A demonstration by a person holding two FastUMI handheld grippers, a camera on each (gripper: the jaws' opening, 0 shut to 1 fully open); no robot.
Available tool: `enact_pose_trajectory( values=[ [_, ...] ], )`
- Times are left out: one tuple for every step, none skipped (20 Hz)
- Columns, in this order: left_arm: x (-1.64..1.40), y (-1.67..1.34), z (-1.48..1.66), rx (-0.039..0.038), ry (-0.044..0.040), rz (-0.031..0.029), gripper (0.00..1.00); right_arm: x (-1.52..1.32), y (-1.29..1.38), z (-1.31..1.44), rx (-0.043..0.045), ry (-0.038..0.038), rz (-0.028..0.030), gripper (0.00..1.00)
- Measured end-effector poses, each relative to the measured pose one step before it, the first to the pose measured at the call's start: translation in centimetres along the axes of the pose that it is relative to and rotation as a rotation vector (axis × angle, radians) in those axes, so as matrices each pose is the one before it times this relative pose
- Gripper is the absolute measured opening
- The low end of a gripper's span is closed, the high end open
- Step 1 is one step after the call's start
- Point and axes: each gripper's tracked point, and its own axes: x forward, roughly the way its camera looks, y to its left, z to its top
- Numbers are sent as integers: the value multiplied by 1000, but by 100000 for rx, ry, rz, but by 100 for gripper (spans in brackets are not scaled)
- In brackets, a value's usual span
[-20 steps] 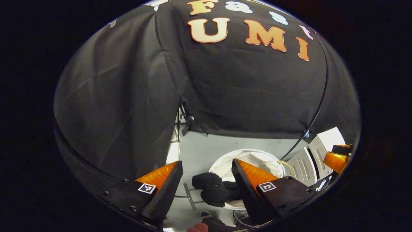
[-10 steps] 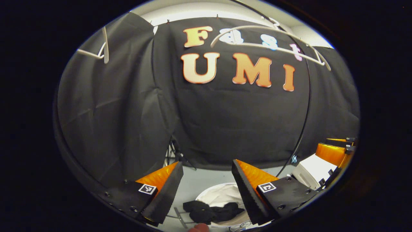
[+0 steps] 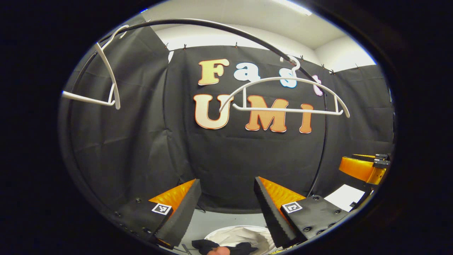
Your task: Grasp the clothes on the hanger with both hands and then place them into the laundry hamper below.
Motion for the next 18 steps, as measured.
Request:
enact_pose_trajectory(
  values=[
    [-17, -124, 267, -685, -1414, -402, 98, 50, 32, 622, -16, -1778, -241, 94],
    [-65, -45, 531, -677, -1595, -3, 99, -125, -31, 491, 122, -1018, -222, 94],
    [-159, -180, 682, -449, -1559, -20, 99, -64, 7, 319, 129, -761, -93, 94],
    [-48, -95, 499, -66, -1490, -167, 99, -187, -18, 402, 70, -911, -292, 94],
    [-106, -60, 394, 218, -1287, 98, 99, -175, -53, 247, -117, -991, -254, 94],
    [-46, 11, 366, 287, -1327, -53, 99, -34, -66, 67, -602, -678, -415, 100],
    [3, 72, 150, 117, -1078, -105, 99, -16, -167, -13, -932, -269, -532, 100],
    [-83, 262, -52, 118, -483, 238, 98, -75, -120, -45, -778, -228, -552, 100],
    [-38, 209, -68, 225, -485, 142, 98, 2, -19, -9, -552, -175, -47, 100],
    [-16, 96, 204, 115, -723, 19, 98, -28, 28, -21, -497, -91, -296, 100],
    [-81, 151, 102, -119, -629, 126, 97, -146, -61, -180, -300, 316, -267, 100],
    [-181, 77, 159, -65, -629, -70, 97, -132, 28, -121, -26, 411, 181, 100],
    [-209, 14, 135, -32, -829, -255, 97, -24, 10, -109, 353, 368, 258, 100],
    [-109, 14, 175, 40, -759, -78, 97, -45, -25, -131, 541, 156, 92, 100],
    [-94, 129, 92, 156, -462, 446, 96, 48, -59, -123, 505, 330, -319, 100],
    [-58, 75, 59, 159, -163, 4, 95, 114, -16, -183, 311, 362, -312, 100],
    [99, 42, -1, 140, -162, 302, 94, 82, -63, -60, 178, 201, -126, 94],
    [29, 118, 124, -109, -241, 363, 94, 45, 5, -45, 88, 130, 27, 94]
  ],
)
